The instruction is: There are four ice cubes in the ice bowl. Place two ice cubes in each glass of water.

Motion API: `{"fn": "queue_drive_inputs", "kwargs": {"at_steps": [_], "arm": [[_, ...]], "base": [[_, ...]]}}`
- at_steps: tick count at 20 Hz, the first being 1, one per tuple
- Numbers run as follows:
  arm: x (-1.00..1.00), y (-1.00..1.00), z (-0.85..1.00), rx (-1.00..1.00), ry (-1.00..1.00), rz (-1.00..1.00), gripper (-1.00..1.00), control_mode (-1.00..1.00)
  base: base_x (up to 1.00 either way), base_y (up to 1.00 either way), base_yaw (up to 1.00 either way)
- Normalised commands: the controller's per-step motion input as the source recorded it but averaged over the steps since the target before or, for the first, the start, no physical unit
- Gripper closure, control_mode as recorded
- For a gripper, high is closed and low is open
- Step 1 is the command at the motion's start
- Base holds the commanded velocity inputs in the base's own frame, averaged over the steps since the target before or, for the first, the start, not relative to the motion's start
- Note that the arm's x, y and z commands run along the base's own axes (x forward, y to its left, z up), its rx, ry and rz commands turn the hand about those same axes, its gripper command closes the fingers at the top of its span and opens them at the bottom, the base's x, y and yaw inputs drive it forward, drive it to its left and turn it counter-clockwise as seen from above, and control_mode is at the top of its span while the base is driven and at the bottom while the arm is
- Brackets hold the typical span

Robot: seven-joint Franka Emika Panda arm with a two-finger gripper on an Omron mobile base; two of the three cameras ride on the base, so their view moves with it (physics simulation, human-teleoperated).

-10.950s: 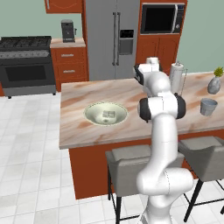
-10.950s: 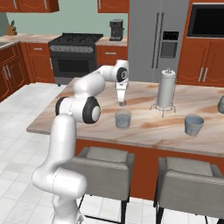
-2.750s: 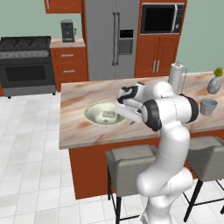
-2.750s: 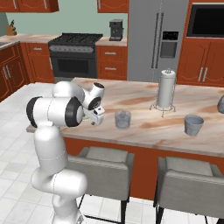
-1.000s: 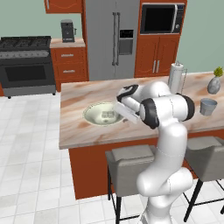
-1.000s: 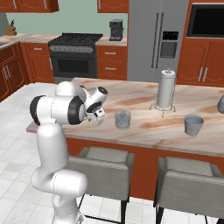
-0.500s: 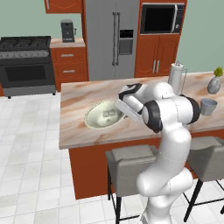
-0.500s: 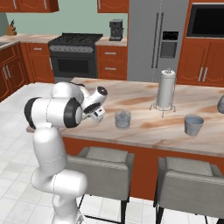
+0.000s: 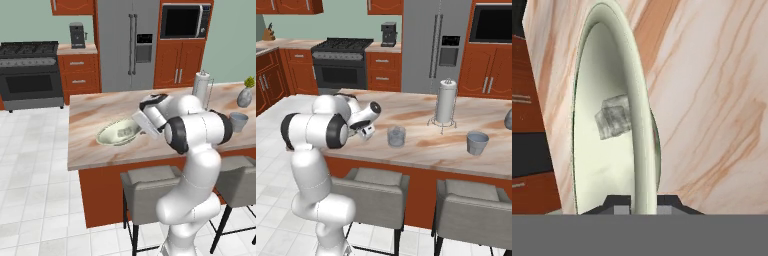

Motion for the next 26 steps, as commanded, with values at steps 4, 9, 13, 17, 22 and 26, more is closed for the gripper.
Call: {"fn": "queue_drive_inputs", "kwargs": {"at_steps": [4, 9, 13, 17, 22, 26], "arm": [[-0.17, 0.00, 0.25, 0.12, -0.02, -0.05, 1.00, -1.00], [-0.26, -0.02, 0.27, 0.00, -0.07, -0.04, 1.00, -1.00], [-0.29, -0.04, 0.28, 0.00, -0.03, -0.05, 1.00, -1.00], [-0.34, -0.07, 0.32, 0.00, -0.01, -0.06, 1.00, -1.00], [-0.35, -0.08, 0.36, 0.06, 0.00, -0.04, 1.00, -1.00], [-0.40, -0.11, 0.36, 0.10, 0.00, -0.06, 1.00, -1.00]], "base": [[0.00, 0.00, 0.00], [0.00, 0.00, 0.00], [0.00, 0.00, 0.00], [0.00, 0.00, 0.00], [0.00, 0.00, 0.00], [0.00, 0.00, 0.00]]}}
